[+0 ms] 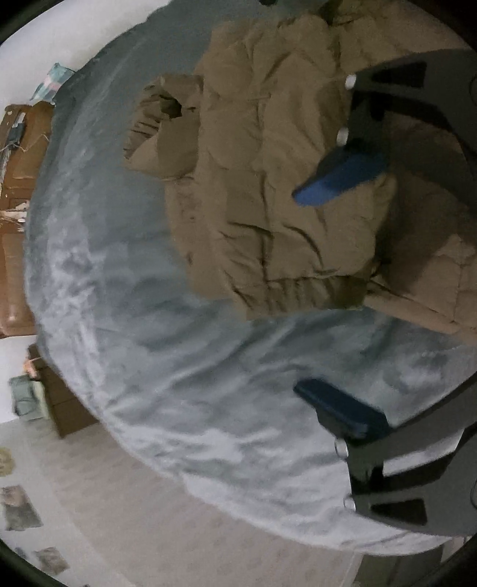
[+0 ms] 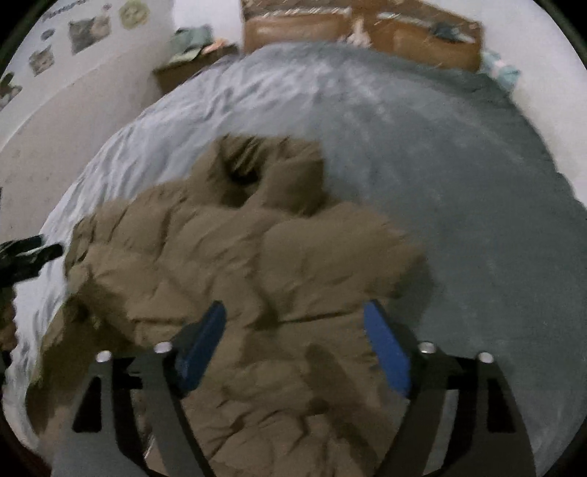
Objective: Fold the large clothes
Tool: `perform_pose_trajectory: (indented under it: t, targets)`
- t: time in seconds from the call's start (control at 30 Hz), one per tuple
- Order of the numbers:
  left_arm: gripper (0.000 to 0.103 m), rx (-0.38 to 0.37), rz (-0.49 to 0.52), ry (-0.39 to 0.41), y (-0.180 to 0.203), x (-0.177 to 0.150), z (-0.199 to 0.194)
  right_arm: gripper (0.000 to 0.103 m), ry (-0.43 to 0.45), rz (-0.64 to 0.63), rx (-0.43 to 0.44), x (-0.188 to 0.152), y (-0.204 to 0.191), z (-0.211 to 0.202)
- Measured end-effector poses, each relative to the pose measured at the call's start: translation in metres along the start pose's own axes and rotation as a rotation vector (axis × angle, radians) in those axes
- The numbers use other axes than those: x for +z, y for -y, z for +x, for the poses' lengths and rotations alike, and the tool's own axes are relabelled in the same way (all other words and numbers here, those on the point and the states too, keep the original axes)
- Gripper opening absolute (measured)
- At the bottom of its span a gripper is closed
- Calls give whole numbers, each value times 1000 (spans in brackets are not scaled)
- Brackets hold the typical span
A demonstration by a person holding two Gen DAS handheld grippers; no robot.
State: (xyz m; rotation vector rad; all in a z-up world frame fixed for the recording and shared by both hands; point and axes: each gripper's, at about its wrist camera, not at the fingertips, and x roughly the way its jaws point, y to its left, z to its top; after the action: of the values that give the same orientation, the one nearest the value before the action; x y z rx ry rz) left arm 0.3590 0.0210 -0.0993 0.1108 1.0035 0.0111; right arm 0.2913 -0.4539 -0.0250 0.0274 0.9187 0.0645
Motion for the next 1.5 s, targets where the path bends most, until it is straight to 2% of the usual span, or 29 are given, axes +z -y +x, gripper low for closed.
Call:
perform_pose_trajectory:
  t: [0.13,0.27,0.3,0.33,0.37,0.4,0.43,0.5,0.67,0.77,1.0,1.23,1.5]
  targets:
    - [98,43,58,54,21,-2,-5,87,40,-38,-50,-12,-11,3]
    - [94,-9,91,57,38,-3,3,86,80,-64,-61,-20,-20,8]
    - [86,-25,108,56,42,-4,4,82,79,-49,-37,-21,-19,11]
    - [77,-27,117,57,38,-6,3,68,78,-39,-18,-21,-18,14]
    - [72,-20,125,49,41,-6,6,58,60,-26,-9,-21,-16,20]
    - [58,-24,125,34,42,-5,11,37,46,-16,-4,-22,-14,24]
    - [32,-52,114,11,39,-4,18,20,29,-1,11,-23,-11,30]
    - [6,-71,84,-38,40,0,33,19,2,32,48,-25,-5,40]
    - [0,-54,55,-104,37,-3,62,18,-67,-6,11,-31,-9,63]
    - [0,-19,87,-127,42,-4,80,18,-120,-1,-4,-30,-8,85]
    - [0,-2,134,-170,56,5,110,17,-181,18,-20,-25,-8,114]
    - [0,2,149,-196,61,10,128,15,-211,51,-3,-27,-2,133]
    - [0,-39,126,-220,45,3,132,15,-217,15,-45,-28,-14,137]
